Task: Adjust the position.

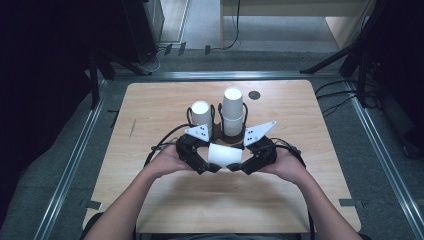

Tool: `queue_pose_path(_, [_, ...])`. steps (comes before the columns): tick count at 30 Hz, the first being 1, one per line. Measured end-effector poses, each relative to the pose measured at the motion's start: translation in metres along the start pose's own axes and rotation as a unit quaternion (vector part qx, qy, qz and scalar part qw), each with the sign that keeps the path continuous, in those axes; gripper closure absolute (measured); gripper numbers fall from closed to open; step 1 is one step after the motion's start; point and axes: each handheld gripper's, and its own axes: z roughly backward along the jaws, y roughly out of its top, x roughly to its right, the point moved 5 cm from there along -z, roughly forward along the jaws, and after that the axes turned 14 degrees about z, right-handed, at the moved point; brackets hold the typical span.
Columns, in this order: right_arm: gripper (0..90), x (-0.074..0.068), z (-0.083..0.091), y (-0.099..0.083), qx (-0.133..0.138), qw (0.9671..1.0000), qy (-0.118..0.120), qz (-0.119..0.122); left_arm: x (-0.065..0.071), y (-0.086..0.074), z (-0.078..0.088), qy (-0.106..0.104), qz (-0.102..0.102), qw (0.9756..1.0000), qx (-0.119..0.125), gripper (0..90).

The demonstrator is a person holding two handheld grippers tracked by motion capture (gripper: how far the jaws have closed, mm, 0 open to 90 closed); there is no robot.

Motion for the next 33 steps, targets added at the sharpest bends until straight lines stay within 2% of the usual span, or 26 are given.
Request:
queue_pose_path(2, [33.0, 0.0001, 0.0018, 0.0015, 0.010, 0.9999, 0.001, -0.003, 0.0009, 0.0010, 0.0009, 0.001, -0.005, 0.9999, 0.014, 8.7])
queue_pose_path(4, [33.0, 0.0003, 0.0039, 0.0034, 0.021, 0.9997, 0.003, -0.008, 0.0026, 0.0022, 0.0018, -0.011, -0.003, 0.9995, 0.028, 12.9])
queue_pose_path(8, [33.1, 0.0005, 0.0077, 0.0059, 0.038, 0.9992, 0.007, -0.011, 0.0050, 0.0039, 0.0025, -0.027, 0.001, 0.9990, 0.037, 15.0])
queue_pose_path(11, [33.4, -0.0008, 0.0077, 0.0053, 0.035, 0.9993, 0.010, -0.009, 0.0052, 0.0029, 0.0024, -0.032, -0.001, 0.9991, 0.029, 17.7])
queue_pose_path(15, [33.9, -0.0007, 0.0064, 0.0042, 0.027, 0.9996, 0.008, -0.005, 0.0053, 0.0026, 0.0020, -0.021, -0.009, 0.9995, 0.024, 20.2])
queue_pose_path(20, [31.5, -0.0005, 0.0058, 0.0025, 0.015, 0.9999, 0.006, -0.004, 0.0043, 0.0015, 0.0021, -0.038, -0.003, 0.9993, 0.008, 25.2])
queue_pose_path(23, [30.9, -0.0004, 0.0060, 0.0039, 0.019, 0.9997, 0.005, -0.015, 0.0045, 0.0023, 0.0042, -0.044, 0.000, 0.9990, 0.007, 26.2])
queue_pose_path(33, [31.6, -0.0011, 0.0066, 0.0052, 0.023, 0.9996, 0.008, -0.014, 0.0047, 0.0021, 0.0082, -0.054, 0.000, 0.9985, 0.006, 30.1])
